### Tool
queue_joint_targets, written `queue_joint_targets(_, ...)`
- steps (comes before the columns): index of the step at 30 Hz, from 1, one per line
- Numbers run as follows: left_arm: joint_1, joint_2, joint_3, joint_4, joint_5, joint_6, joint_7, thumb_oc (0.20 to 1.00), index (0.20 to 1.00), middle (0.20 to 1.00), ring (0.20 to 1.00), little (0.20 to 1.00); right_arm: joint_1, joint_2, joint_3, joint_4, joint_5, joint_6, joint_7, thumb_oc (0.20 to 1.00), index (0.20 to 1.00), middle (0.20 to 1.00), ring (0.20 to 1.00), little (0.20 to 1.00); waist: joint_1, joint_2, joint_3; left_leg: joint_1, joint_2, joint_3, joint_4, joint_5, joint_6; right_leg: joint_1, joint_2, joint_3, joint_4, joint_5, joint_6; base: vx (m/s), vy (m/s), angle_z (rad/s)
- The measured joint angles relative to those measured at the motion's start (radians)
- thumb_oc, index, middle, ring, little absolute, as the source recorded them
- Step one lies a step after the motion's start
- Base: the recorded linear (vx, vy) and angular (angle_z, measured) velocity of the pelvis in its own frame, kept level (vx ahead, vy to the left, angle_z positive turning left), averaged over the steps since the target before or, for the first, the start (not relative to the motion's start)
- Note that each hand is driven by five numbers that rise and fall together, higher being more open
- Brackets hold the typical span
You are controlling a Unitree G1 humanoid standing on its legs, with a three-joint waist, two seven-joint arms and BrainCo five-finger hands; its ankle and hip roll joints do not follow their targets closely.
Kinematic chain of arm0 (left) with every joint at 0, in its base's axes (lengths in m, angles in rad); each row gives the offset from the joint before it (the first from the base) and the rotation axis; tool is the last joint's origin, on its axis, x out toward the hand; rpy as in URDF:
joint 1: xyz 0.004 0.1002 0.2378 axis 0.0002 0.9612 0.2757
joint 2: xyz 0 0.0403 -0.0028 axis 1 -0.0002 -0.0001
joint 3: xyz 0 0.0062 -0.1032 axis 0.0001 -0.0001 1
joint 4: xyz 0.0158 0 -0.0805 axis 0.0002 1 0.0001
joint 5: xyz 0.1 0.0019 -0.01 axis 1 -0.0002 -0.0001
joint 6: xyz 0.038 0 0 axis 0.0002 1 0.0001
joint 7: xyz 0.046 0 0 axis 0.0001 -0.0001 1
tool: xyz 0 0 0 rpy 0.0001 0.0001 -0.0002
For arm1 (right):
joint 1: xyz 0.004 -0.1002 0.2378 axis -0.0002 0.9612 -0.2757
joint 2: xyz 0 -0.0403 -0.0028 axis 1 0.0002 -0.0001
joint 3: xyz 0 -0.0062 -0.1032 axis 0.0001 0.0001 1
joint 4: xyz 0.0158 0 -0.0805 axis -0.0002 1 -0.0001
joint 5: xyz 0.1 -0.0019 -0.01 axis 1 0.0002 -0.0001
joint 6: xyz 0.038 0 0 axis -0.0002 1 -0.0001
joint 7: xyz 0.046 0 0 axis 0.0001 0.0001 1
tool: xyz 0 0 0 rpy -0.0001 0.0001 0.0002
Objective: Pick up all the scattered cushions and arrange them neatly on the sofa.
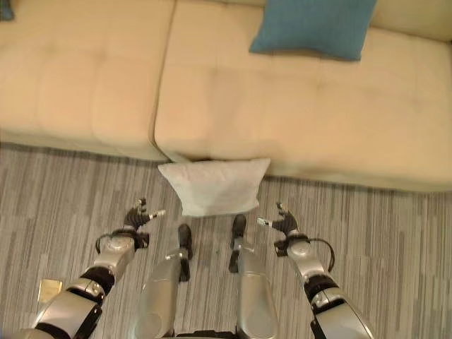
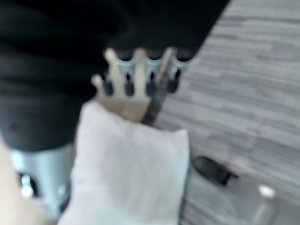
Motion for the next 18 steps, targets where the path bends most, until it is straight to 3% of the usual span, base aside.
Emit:
queue_joint_targets(1,-0.068,0.010,-0.001,-0.003,-0.032,-0.004,0.013,1.000,1.000,1.000,1.000,1.000,-0.050,-0.023,0.007,-0.025,0.011,0.000,-0.019,1.000,1.000,1.000,1.000,1.000,-0.011,-0.002,0.024,-0.063,-0.010,0.007,0.040,0.001,-0.001,-0.072,-0.031,0.028,0.239,-0.119,-0.029,-0.07,0.020,-0.11)
queue_joint_targets(2,-0.118,0.026,0.001,-0.001,-0.044,-0.025,0.037,1.000,1.000,1.000,1.000,1.000,-0.142,-0.033,0.010,-0.028,0.018,-0.007,-0.048,1.000,1.000,1.000,1.000,1.000,-0.015,0.000,0.043,-0.118,-0.004,0.000,0.086,-0.005,-0.010,-0.120,-0.023,0.041,0.261,-0.151,-0.044,-0.13,0.013,0.05)
queue_joint_targets(4,-0.253,0.040,0.001,0.000,-0.078,-0.039,0.079,1.000,1.000,1.000,1.000,1.000,-0.323,-0.118,0.006,-0.041,0.025,-0.020,-0.112,1.000,1.000,1.000,1.000,1.000,-0.021,0.015,0.077,-0.389,0.017,0.004,0.277,-0.036,-0.008,-0.382,-0.027,0.062,0.422,-0.165,-0.074,-0.06,-0.009,-0.13)
queue_joint_targets(7,-0.308,0.052,0.006,0.012,-0.143,-0.055,0.084,1.000,1.000,1.000,1.000,1.000,-0.388,-0.144,0.006,-0.019,0.028,-0.027,-0.138,1.000,1.000,1.000,1.000,1.000,-0.011,0.016,0.084,-0.549,0.029,-0.001,0.444,-0.104,-0.004,-0.538,-0.036,0.077,0.570,-0.218,-0.093,0.02,-0.022,-0.01)
queue_joint_targets(9,-0.308,0.062,0.019,0.020,-0.154,-0.055,0.105,1.000,1.000,1.000,1.000,1.000,-0.376,-0.144,0.001,-0.019,0.039,-0.026,-0.156,1.000,1.000,1.000,1.000,1.000,-0.005,0.016,0.086,-0.583,0.032,-0.006,0.476,-0.110,-0.004,-0.567,-0.038,0.074,0.593,-0.222,-0.098,0.03,-0.021,0.05)
queue_joint_targets(18,-0.371,0.099,-0.015,-0.002,-0.160,-0.058,0.121,1.000,1.000,1.000,1.000,1.000,-0.412,-0.187,0.009,-0.001,0.064,-0.031,-0.176,1.000,1.000,1.000,1.000,1.000,-0.012,0.018,0.068,-0.630,0.014,-0.008,0.415,-0.083,0.005,-0.606,-0.045,0.072,0.533,-0.196,-0.085,0.03,-0.002,0.02)
